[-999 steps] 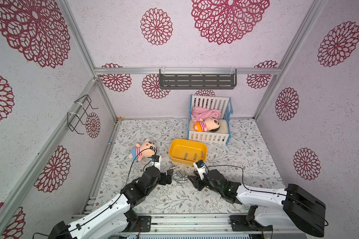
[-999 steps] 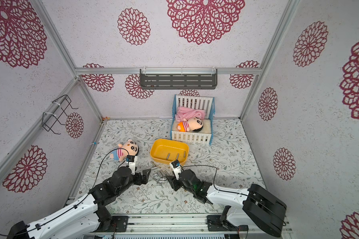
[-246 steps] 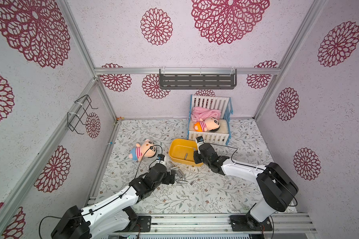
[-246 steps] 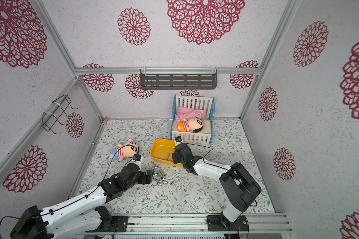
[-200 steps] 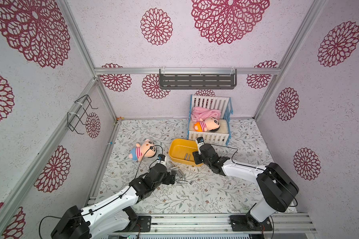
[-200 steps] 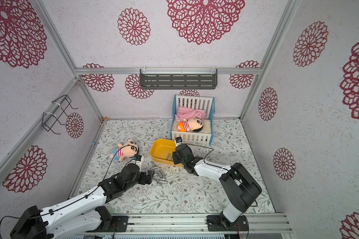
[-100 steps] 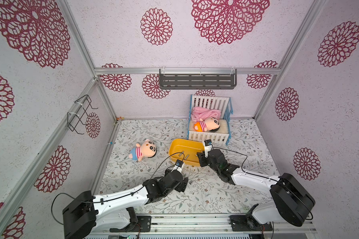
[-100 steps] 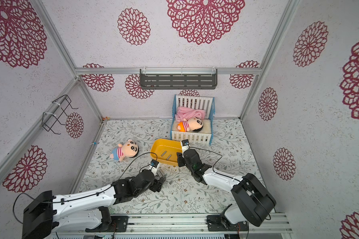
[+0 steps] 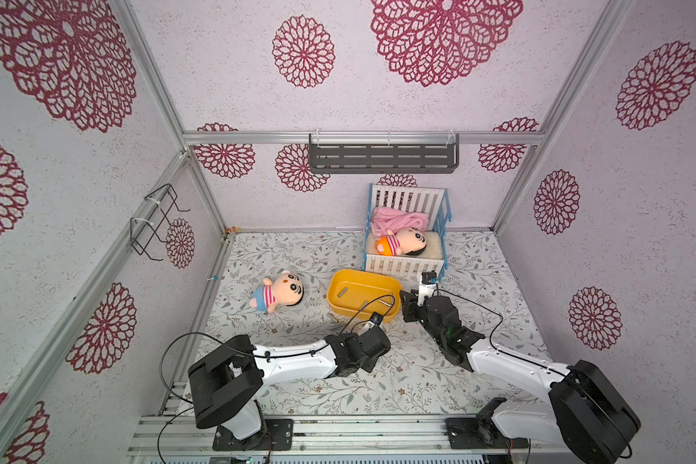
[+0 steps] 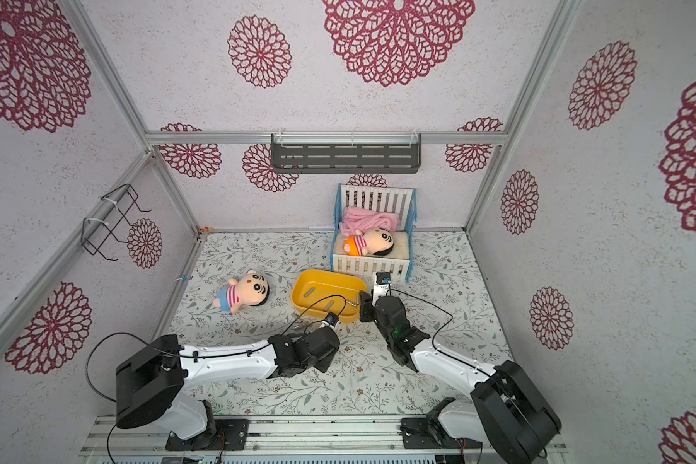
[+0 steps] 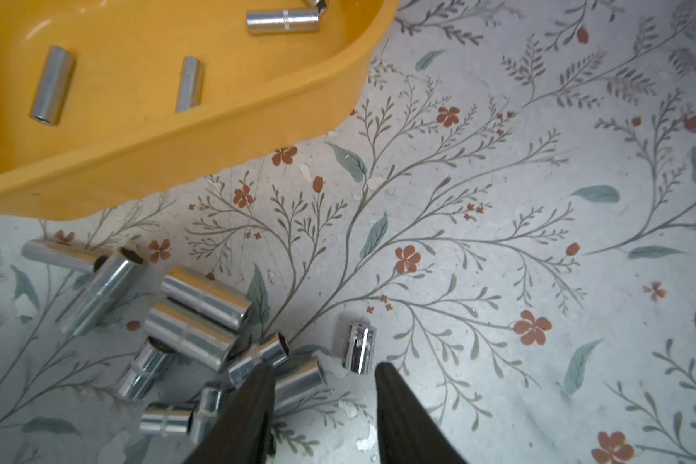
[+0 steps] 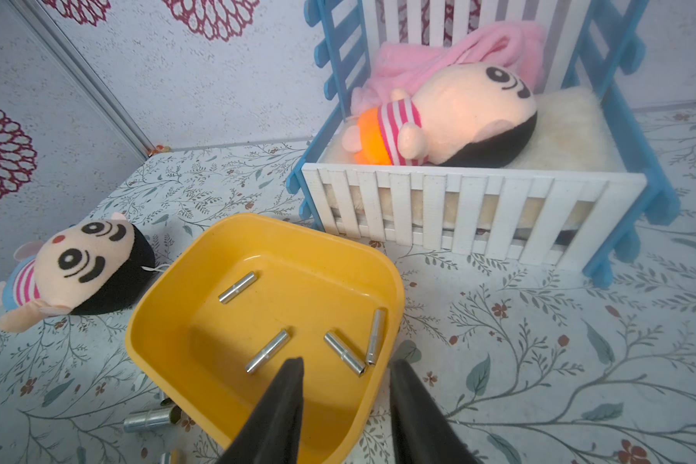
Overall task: Put the screws on the desktop into the storage box
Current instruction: Pick up the screw from the center of the board.
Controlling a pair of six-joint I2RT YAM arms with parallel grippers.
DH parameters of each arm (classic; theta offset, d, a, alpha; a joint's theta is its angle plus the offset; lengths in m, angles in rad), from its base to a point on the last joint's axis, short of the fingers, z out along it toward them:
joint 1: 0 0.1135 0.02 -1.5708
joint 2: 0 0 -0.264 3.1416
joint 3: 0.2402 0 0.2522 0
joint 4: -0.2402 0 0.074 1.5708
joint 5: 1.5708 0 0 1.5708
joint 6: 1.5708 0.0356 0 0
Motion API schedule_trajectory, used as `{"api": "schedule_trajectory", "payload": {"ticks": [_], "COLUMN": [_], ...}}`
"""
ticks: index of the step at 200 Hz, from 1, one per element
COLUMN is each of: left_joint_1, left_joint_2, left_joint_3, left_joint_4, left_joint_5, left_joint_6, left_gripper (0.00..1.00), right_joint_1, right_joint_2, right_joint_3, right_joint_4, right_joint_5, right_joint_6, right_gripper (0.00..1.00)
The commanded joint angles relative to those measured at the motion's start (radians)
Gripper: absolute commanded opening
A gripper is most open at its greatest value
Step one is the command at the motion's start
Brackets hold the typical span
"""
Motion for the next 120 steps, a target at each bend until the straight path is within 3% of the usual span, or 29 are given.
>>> {"api": "schedule_trajectory", "payload": {"ticks": [1,120], "left_joint_1": [-0.012,-0.017], "left_joint_2": [0.041,0.117], "left_joint_3": [0.041,0.095], "left_joint_4": [-0.033,-0.054], "left_joint_5": [0.059,0.114], "left_joint_6": [0.03,0.055], "left_gripper": [0.45,0.39], "right_joint_1": [-0.007,-0.008], "right_joint_2": [-0.007,-0.005], "right_joint_3": [0.006,0.007], "right_joint_4": [0.046,0.043], "right_joint_5": [0.03,0.025], "right_joint_6": [0.018,0.022], "right_gripper": [0.4,0.4]}}
